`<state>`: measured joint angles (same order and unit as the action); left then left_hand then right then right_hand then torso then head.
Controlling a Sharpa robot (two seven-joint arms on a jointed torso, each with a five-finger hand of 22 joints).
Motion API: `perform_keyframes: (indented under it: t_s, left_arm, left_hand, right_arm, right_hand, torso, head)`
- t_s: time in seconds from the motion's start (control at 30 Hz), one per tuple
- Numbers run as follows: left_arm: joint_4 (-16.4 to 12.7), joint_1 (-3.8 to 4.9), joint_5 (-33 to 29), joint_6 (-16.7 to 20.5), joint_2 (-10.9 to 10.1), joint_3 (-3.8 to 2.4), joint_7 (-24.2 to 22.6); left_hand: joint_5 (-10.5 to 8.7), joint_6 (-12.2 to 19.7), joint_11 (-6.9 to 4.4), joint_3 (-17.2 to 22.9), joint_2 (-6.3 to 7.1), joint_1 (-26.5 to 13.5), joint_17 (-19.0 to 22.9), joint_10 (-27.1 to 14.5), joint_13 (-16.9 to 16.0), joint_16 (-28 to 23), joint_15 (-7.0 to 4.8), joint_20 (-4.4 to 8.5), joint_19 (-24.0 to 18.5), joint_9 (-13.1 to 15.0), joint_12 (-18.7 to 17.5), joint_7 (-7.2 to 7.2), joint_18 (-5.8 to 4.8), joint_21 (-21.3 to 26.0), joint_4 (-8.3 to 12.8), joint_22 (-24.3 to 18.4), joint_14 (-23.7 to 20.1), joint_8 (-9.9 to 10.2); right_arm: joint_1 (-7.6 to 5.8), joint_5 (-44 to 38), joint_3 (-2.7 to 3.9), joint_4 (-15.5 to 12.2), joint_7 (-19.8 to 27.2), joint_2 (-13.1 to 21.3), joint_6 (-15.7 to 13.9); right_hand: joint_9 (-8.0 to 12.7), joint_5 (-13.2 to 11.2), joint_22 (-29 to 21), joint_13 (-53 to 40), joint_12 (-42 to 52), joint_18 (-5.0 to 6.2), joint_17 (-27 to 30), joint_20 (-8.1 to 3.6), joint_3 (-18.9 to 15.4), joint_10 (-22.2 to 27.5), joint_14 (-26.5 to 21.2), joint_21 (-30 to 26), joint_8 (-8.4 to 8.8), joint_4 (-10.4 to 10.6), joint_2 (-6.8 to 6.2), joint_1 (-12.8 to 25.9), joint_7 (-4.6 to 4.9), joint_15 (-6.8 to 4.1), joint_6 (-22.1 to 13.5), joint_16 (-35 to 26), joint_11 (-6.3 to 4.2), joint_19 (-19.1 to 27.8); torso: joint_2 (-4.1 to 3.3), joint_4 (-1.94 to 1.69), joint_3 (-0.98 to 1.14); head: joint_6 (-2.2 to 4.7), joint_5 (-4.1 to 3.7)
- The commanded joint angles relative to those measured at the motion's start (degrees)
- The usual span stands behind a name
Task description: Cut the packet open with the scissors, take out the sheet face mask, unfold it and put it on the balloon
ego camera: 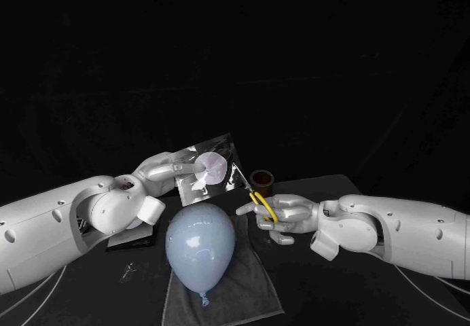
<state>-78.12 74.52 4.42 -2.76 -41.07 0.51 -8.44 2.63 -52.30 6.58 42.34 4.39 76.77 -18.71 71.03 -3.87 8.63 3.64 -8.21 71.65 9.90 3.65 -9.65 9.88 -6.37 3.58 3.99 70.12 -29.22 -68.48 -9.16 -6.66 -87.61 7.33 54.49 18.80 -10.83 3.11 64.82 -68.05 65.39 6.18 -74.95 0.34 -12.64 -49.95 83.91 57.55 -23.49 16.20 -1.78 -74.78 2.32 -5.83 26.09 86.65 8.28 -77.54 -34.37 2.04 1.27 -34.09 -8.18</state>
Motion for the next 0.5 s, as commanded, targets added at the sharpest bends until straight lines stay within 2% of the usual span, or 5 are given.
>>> perform_keyframes:
  t_s: [0.03, 0.5]
  left_arm:
    - [-0.1, 0.06, 0.3, -2.2, 0.0, -0.04, -0.1]
    - [0.0, 0.06, 0.5, -2.9, 0.2, 0.00, 0.2]
  left_hand:
    - [0.33, 0.0, -0.12, 0.1, -0.74, 0.0, -0.1, 0.5, 0.0, -0.3, -0.26, -0.08, 0.5, 12.5, 0.0, -0.47, 0.61, -0.4, 0.4, 0.0, 0.2, -0.3]
    - [0.32, 0.0, -0.12, 0.1, -0.79, -0.1, -0.1, 0.5, 0.0, -0.4, -0.26, -0.09, 0.5, 12.7, 0.0, -0.47, 0.62, -0.4, 0.4, 0.0, 0.2, -0.2]
  right_arm:
    - [-0.10, -0.4, 0.21, 0.1, 1.0, -0.2, 0.7]
    - [-0.50, -1.3, 0.79, 0.3, 1.2, -1.2, 0.7]
  right_hand:
    - [0.0, -0.3, -0.1, -7.3, 12.1, 0.77, -7.4, -0.04, -0.4, -22.1, 3.5, -0.3, -0.13, 0.0, 0.66, 0.1, -1.57, -0.25, -25.4, -0.3, -11.35, 0.4]
    - [0.0, -0.3, -0.1, -7.5, 12.3, 0.77, -7.4, 0.01, -0.7, -22.2, 3.5, -0.4, -0.24, -0.1, 1.04, -0.2, -1.43, -0.19, -25.1, -0.2, -11.27, 0.4]
  torso:
    - [0.00, 0.04, 0.00]
    - [-0.01, 0.00, 0.03]
  head:
    - [-0.01, -0.10]
    - [0.09, -0.31]
